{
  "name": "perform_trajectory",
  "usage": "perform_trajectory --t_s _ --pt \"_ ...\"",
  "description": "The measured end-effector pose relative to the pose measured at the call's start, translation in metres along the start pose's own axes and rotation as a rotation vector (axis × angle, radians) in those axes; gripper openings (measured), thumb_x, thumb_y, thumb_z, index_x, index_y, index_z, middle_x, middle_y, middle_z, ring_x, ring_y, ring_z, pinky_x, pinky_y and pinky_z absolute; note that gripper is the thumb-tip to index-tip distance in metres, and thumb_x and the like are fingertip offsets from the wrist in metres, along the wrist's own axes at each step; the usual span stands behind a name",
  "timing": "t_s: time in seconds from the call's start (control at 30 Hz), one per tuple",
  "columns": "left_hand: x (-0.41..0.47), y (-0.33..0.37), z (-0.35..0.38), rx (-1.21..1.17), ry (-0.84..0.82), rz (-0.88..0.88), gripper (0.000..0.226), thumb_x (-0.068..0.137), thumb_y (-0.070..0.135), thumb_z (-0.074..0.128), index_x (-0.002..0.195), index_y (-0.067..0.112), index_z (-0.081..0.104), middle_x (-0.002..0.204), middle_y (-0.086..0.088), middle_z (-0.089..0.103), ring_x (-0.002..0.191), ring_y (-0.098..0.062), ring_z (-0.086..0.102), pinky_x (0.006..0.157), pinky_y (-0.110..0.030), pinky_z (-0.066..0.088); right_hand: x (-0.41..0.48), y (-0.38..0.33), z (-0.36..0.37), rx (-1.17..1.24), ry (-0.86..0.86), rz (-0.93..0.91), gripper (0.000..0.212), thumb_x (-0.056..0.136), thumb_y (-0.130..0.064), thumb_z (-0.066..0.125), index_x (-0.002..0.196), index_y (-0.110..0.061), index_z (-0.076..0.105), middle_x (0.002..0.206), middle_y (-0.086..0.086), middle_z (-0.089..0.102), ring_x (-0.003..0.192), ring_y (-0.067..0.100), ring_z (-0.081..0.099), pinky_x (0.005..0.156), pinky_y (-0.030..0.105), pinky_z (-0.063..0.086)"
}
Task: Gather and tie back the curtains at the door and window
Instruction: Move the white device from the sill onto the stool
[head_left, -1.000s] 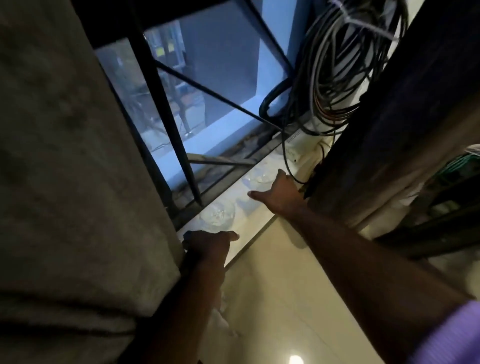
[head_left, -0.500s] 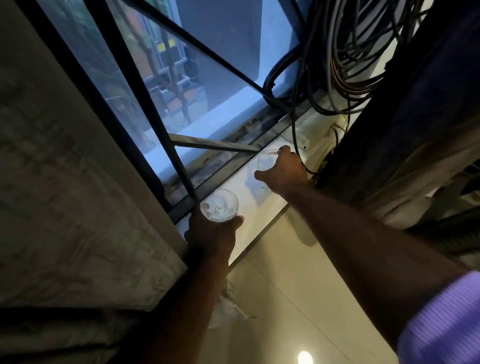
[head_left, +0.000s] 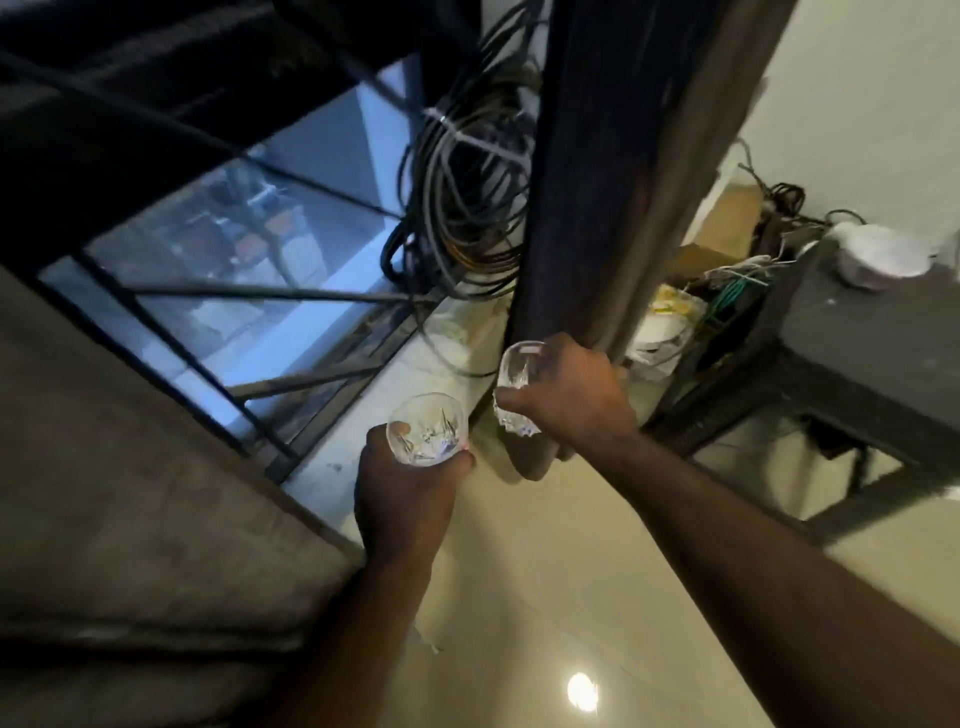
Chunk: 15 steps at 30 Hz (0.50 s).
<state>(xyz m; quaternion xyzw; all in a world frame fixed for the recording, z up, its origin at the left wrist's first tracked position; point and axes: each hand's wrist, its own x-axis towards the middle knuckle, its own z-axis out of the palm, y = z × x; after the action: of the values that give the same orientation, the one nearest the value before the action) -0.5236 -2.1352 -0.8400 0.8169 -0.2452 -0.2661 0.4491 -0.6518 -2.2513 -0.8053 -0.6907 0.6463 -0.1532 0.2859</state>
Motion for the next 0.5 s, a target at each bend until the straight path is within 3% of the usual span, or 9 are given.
perform_trajectory --t_s 0.1,0.23,0.3,0.37,0.43,0.5 --pt "-0.036 0.069 0.001 -0.052 -0.076 0.111 0.072 0.039 0.053 0.077 0.105 0.03 0.059 0.092 0.015 0.066 0.082 -0.011 0.061 0.064 -0.023 0.043 -0.029 0.012 -0.084 0.022 0.149 0.058 0.078 0.05 -0.062 0.069 0.117 -0.023 0.058 0.105 0.001 0.071 0.091 0.026 0.068 0.067 0.03 0.05" --pt "-0.073 0.152 0.016 -0.109 -0.265 0.274 0.05 0.046 0.031 0.086 0.088 0.036 0.06 0.071 0.033 0.066 0.06 0.011 0.063 0.043 -0.004 0.04 -0.062 0.03 -0.186 0.054 0.324 0.108 0.092 0.047 -0.072 0.062 0.127 -0.028 0.055 0.111 -0.006 0.069 0.084 0.015 0.059 0.064 0.027 0.044" --pt "-0.086 0.191 0.027 -0.087 -0.36 0.363 0.052 0.045 0.04 0.08 0.093 0.037 0.06 0.077 0.033 0.067 0.066 0.012 0.062 0.051 -0.008 0.043 -0.075 0.042 -0.227 0.055 0.399 0.154 0.09 0.048 -0.071 0.062 0.127 -0.03 0.055 0.112 -0.008 0.069 0.082 0.012 0.056 0.058 0.022 0.038" --pt "-0.096 0.228 0.042 -0.071 -0.442 0.44 0.058 0.044 0.049 0.076 0.098 0.039 0.059 0.082 0.028 0.068 0.076 0.012 0.061 0.06 -0.011 0.041 -0.084 0.055 -0.259 0.042 0.493 0.208 0.082 0.05 -0.069 0.064 0.123 -0.031 0.055 0.111 -0.005 0.071 0.09 0.019 0.064 0.062 0.023 0.038" --pt "-0.109 0.262 0.064 -0.057 -0.501 0.519 0.057 0.045 0.048 0.078 0.097 0.044 0.055 0.084 0.03 0.065 0.08 0.017 0.057 0.061 -0.009 0.039 -0.088 0.073 -0.287 0.068 0.565 0.255 0.082 0.05 -0.068 0.065 0.122 -0.03 0.052 0.108 -0.003 0.071 0.094 0.023 0.066 0.068 0.027 0.04" --pt "-0.119 0.291 0.094 -0.048 -0.565 0.584 0.057 0.047 0.039 0.083 0.096 0.044 0.055 0.088 0.029 0.064 0.082 0.019 0.056 0.061 -0.005 0.039 -0.083 0.094 -0.309 0.084 0.615 0.298 0.088 0.048 -0.072 0.064 0.123 -0.028 0.049 0.105 -0.004 0.07 0.085 0.019 0.061 0.068 0.028 0.041"
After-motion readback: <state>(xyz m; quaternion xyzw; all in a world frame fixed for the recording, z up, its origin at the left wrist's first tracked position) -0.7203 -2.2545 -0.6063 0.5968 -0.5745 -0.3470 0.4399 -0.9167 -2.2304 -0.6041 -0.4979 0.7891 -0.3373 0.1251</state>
